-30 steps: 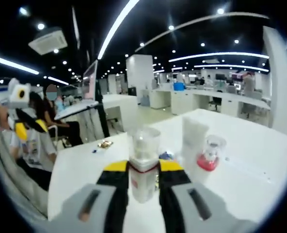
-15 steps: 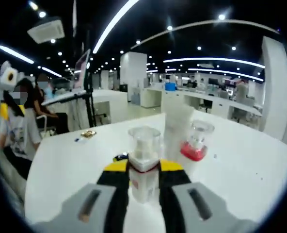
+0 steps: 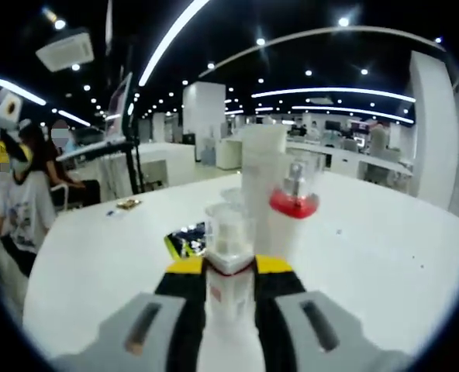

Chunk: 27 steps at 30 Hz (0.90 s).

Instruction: Arrange the skincare products in the storage area until every visible bottle or jar stands upright without overlapping.

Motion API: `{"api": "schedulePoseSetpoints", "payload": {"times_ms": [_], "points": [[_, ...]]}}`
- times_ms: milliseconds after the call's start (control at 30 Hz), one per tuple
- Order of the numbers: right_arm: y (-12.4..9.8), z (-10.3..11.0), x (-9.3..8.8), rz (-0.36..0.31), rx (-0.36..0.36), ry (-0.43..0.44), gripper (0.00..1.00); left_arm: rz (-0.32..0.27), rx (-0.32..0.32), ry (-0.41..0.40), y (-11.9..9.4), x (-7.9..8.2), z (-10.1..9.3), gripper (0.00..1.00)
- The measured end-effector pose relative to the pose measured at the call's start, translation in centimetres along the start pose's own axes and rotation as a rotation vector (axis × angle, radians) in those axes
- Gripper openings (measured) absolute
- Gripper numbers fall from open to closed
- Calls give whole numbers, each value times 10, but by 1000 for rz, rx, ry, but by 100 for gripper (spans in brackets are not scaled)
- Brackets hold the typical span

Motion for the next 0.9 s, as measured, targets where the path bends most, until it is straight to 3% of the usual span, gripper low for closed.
{"api": "schedulePoseSetpoints", "payload": {"times_ms": [467, 900], "points": [[3, -3, -9, -46, 0, -9, 21, -5, 13, -8, 3, 0, -1, 39], [6, -5, -10, 5, -13, 25, 23, -16, -3, -19, 12, 3, -3, 39]]}}
Point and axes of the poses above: the point that each gripper's makers call its tool centre point, and the gripper's own axes: y roughly forward along the fingers, z roughly to its left, x roughly out of its top, the point moved 8 cm from there along -y, roughly backward along the fingers, and after that the axes turned 11 degrees about -x, right-handed, at the moved point
